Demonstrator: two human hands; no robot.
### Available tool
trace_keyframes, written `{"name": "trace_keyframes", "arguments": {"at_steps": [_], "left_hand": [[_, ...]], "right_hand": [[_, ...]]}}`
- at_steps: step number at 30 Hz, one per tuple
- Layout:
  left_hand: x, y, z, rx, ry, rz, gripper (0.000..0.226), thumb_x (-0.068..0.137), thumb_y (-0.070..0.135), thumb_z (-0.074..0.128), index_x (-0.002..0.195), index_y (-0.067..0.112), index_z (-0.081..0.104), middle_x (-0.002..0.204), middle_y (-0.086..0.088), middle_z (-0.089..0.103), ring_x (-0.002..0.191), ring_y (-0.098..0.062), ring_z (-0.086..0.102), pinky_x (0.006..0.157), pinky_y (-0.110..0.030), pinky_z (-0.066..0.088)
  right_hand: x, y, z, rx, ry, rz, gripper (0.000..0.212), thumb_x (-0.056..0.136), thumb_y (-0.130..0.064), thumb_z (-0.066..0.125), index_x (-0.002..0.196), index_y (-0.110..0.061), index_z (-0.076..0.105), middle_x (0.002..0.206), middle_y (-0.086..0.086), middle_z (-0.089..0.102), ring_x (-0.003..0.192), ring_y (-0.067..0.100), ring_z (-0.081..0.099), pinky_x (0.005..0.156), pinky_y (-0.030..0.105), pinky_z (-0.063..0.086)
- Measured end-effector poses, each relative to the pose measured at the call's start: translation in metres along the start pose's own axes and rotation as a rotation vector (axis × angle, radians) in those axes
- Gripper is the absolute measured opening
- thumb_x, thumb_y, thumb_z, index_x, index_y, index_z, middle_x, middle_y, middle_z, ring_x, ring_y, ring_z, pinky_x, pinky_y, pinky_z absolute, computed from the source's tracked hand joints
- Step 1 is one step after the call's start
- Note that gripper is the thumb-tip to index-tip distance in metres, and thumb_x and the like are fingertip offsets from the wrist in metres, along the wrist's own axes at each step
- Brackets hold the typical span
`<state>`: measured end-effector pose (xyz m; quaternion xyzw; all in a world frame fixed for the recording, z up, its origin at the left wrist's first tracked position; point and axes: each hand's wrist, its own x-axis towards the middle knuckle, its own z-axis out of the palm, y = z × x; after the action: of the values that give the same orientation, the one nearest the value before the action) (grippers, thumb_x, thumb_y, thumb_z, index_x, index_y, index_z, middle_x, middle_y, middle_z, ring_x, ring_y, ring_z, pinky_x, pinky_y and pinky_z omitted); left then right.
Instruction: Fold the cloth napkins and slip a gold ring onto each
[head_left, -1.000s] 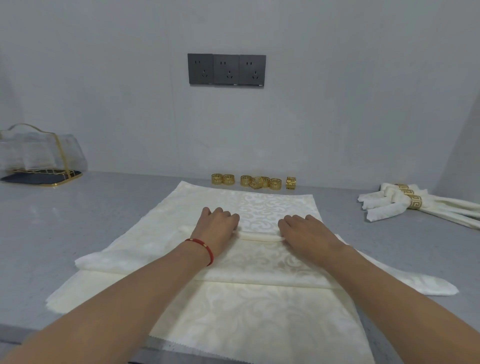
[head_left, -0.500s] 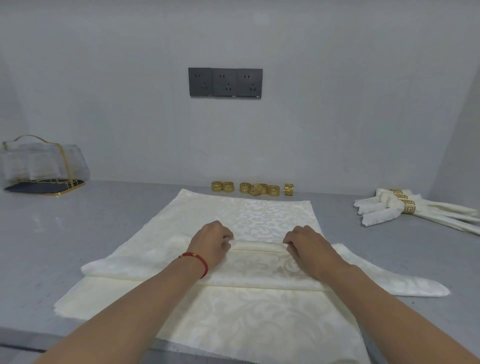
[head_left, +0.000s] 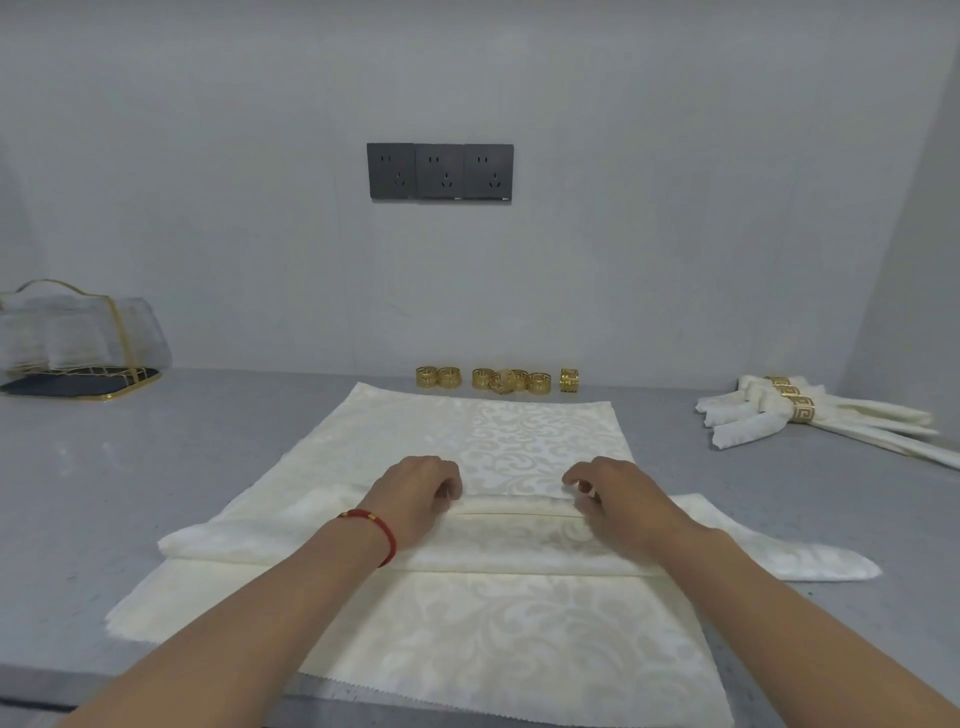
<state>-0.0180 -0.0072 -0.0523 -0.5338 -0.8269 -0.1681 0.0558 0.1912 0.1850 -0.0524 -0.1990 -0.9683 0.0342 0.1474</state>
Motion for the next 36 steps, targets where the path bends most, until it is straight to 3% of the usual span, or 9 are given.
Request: {"name": "trace_keyframes", "arguments": {"at_steps": [7,12,17,23,25,27,30,34,36], "left_hand": [[-0.011,0.009,0.000,0.297,0.008,0.086,0.024,0.098,0.010,0.047,0.115,0.025,0.054,0.112,0.006,0.051,0.108,-0.020,0.044,0.082,-0.036,0.036],[-0.023,0.018,-0.007,0.483,-0.051,0.253,0.039,0.089,-0.003,0.042,0.120,0.019,0.046,0.112,-0.002,0.047,0.100,-0.027,0.049,0.077,-0.035,0.035],[-0.028,0.011,-0.011,0.209,-0.096,0.108,0.033,0.090,0.002,0.047,0.114,0.022,0.057,0.112,0.004,0.056,0.105,-0.022,0.054,0.084,-0.032,0.043],[-0.033,0.006,0.000,0.091,-0.010,0.037,0.023,0.099,0.018,0.050,0.117,0.026,0.064,0.112,0.005,0.048,0.109,-0.019,0.048,0.087,-0.040,0.046],[-0.037,0.007,0.000,0.162,0.044,0.086,0.020,0.097,0.016,0.052,0.112,0.026,0.061,0.112,0.008,0.048,0.106,-0.018,0.046,0.081,-0.036,0.041],[-0.040,0.011,-0.003,0.272,0.125,0.195,0.024,0.085,0.006,0.062,0.098,0.026,0.057,0.095,0.008,0.054,0.089,-0.018,0.053,0.069,-0.034,0.033],[-0.046,0.016,-0.011,0.391,0.076,0.341,0.044,0.054,-0.008,0.066,0.080,0.025,0.053,0.072,0.007,0.047,0.059,-0.018,0.044,0.059,-0.031,0.028],[-0.051,0.017,-0.020,0.226,-0.066,0.288,0.037,0.080,-0.002,0.049,0.105,0.023,0.058,0.102,0.007,0.053,0.094,-0.018,0.052,0.075,-0.033,0.039],[-0.050,0.017,-0.020,0.049,-0.072,0.184,0.026,0.091,0.007,0.051,0.108,0.023,0.063,0.097,0.009,0.057,0.094,-0.016,0.054,0.082,-0.031,0.045]], "right_hand": [[-0.011,-0.009,-0.002,-0.259,0.147,-0.151,0.009,0.097,-0.018,0.060,0.105,-0.021,0.062,0.102,-0.005,0.062,0.099,0.020,0.054,0.073,0.031,0.035],[-0.025,-0.018,-0.011,-0.413,0.079,-0.328,0.041,0.052,-0.006,0.088,0.078,-0.020,0.058,0.074,-0.004,0.052,0.058,0.017,0.049,0.053,0.028,0.024],[-0.020,-0.016,-0.017,-0.274,-0.087,-0.252,0.014,0.096,-0.006,0.048,0.102,-0.017,0.055,0.108,0.000,0.056,0.089,0.017,0.048,0.075,0.035,0.042],[-0.025,-0.007,-0.007,-0.083,-0.028,-0.090,0.022,0.102,-0.026,0.054,0.122,-0.025,0.065,0.118,-0.005,0.064,0.113,0.020,0.052,0.091,0.037,0.045],[-0.028,-0.012,-0.011,-0.193,0.007,-0.136,0.019,0.103,-0.027,0.051,0.114,-0.024,0.066,0.112,-0.006,0.065,0.110,0.020,0.054,0.084,0.034,0.040],[-0.032,-0.017,-0.014,-0.293,0.082,-0.187,0.008,0.092,-0.023,0.071,0.097,-0.021,0.066,0.092,-0.005,0.065,0.086,0.019,0.061,0.066,0.030,0.033],[-0.039,-0.021,-0.015,-0.383,0.119,-0.287,0.038,0.056,-0.007,0.091,0.073,-0.020,0.059,0.067,-0.005,0.052,0.054,0.017,0.051,0.050,0.027,0.023],[-0.042,-0.024,-0.021,-0.315,-0.039,-0.291,0.008,0.092,-0.012,0.060,0.096,-0.019,0.060,0.095,-0.002,0.056,0.084,0.021,0.056,0.061,0.034,0.040],[-0.038,-0.024,-0.028,-0.207,-0.072,-0.223,0.013,0.098,-0.019,0.051,0.100,-0.021,0.064,0.101,-0.005,0.060,0.093,0.020,0.058,0.075,0.037,0.052]]}}
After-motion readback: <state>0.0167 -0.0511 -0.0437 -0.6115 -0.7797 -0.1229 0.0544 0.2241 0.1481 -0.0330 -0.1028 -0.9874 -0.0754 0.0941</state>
